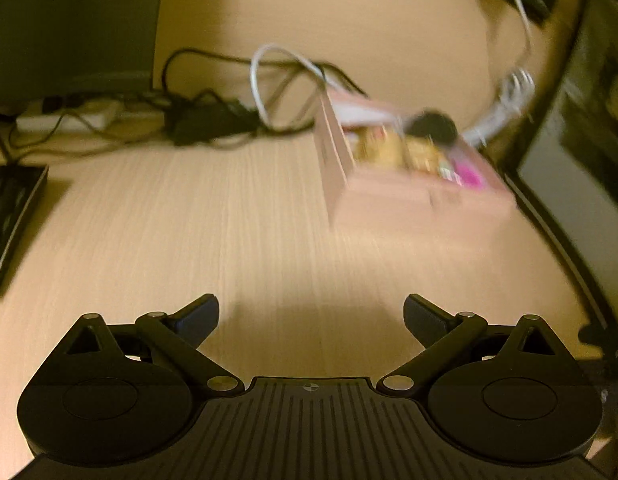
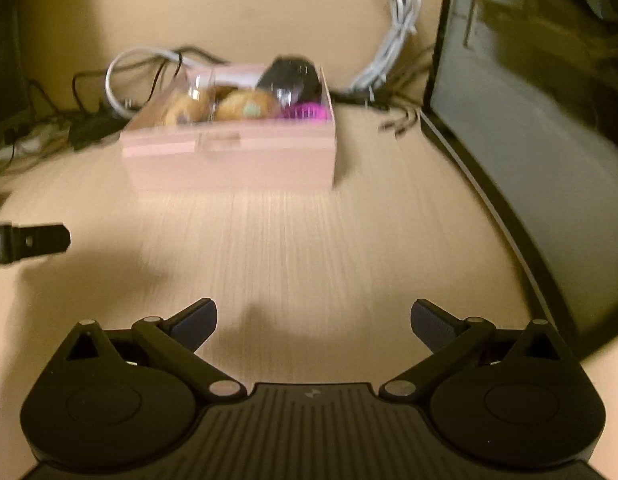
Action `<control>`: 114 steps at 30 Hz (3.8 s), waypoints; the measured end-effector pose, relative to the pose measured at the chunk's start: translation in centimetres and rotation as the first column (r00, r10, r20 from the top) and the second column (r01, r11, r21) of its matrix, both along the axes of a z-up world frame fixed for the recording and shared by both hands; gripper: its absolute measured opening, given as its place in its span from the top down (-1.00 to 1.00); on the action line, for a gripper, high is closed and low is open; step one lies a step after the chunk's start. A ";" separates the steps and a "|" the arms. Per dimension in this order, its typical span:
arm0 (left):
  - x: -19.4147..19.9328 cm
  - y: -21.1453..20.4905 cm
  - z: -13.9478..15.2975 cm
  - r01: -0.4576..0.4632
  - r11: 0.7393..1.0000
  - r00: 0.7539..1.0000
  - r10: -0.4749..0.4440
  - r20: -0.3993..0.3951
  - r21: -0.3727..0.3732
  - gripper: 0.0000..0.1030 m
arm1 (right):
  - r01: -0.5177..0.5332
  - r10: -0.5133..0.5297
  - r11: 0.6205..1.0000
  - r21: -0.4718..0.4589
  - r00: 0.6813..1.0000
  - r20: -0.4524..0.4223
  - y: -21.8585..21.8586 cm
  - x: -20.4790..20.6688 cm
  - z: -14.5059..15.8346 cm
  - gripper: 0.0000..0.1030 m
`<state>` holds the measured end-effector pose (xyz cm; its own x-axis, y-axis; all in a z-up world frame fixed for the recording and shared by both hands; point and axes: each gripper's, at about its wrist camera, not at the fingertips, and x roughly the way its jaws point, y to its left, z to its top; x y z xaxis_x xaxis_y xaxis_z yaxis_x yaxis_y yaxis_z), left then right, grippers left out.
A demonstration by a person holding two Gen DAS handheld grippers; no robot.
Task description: Organize objects
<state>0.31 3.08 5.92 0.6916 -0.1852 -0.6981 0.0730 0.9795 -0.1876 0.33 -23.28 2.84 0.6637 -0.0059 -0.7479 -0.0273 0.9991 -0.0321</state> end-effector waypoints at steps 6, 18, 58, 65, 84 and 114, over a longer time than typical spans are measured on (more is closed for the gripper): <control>-2.1 -1.6 -2.1 -0.028 0.999 0.999 0.029 -0.028 0.033 -0.97 | -0.027 0.027 1.000 0.009 0.999 -0.035 -0.7 -1.6 -1.8 -1.00; -1.9 -3.9 -3.6 -0.074 0.993 0.994 0.067 0.084 0.094 -0.97 | -0.144 0.143 0.989 0.036 0.990 0.020 -1.1 0.1 -3.0 -1.00; 0.0 -5.6 -4.3 -0.063 0.980 0.993 0.043 0.111 0.189 -0.99 | -0.120 0.113 0.992 0.042 0.983 0.148 -1.6 2.5 -4.0 -1.00; 0.0 -5.6 -4.3 -0.063 0.980 0.993 0.043 0.112 0.189 -0.99 | -0.120 0.113 0.992 0.042 0.983 0.148 -1.6 2.5 -4.0 -1.00; 0.0 -5.6 -4.3 -0.063 0.980 0.993 0.043 0.112 0.188 -0.99 | -0.120 0.113 0.992 0.041 0.983 0.148 -1.6 2.5 -3.9 -1.00; 0.0 -5.5 -4.2 -0.062 0.980 0.993 0.042 0.111 0.188 -0.99 | -0.120 0.113 0.992 0.041 0.982 0.148 -1.6 2.5 -3.9 -1.00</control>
<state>0.27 -2.45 1.67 0.7691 -0.0176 -0.6389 0.0303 0.9995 0.0090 2.81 -24.90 -1.06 0.7594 0.1130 -0.6407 -0.1426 0.9898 0.0056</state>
